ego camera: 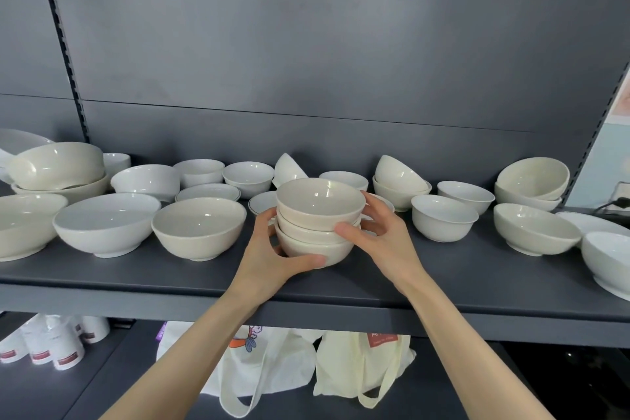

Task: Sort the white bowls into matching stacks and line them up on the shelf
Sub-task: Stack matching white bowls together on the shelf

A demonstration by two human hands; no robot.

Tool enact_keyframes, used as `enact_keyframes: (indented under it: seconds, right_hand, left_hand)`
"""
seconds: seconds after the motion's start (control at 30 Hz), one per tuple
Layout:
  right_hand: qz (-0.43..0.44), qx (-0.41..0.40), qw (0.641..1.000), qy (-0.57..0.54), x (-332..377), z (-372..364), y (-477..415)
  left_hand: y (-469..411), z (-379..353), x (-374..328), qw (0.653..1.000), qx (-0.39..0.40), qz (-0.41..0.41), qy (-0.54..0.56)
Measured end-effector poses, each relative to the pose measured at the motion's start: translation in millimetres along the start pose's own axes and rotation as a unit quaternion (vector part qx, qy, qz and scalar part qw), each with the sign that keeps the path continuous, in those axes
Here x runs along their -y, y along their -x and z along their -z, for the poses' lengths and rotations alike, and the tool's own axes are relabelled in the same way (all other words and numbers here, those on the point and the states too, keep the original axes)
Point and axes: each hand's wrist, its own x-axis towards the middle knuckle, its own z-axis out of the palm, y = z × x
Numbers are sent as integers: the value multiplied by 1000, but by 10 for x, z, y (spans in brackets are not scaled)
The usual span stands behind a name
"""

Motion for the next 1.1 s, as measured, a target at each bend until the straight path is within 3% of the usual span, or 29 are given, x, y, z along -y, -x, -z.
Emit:
enact_keyframes:
  seconds: [0.33, 0.67, 1.1]
  right_hand:
    - [11, -20, 1000, -20, 204, 192, 37]
    - [41, -58, 997, 1, 523, 762, -198]
    - [59, -88, 994, 17, 350, 1555, -977]
  left_hand:
    - [26, -108, -253, 997, -32, -60, -45]
    - [-433, -621, -617, 996, 12, -85, -27]
    - [-1374, -1365, -689, 996, 42, -81, -10]
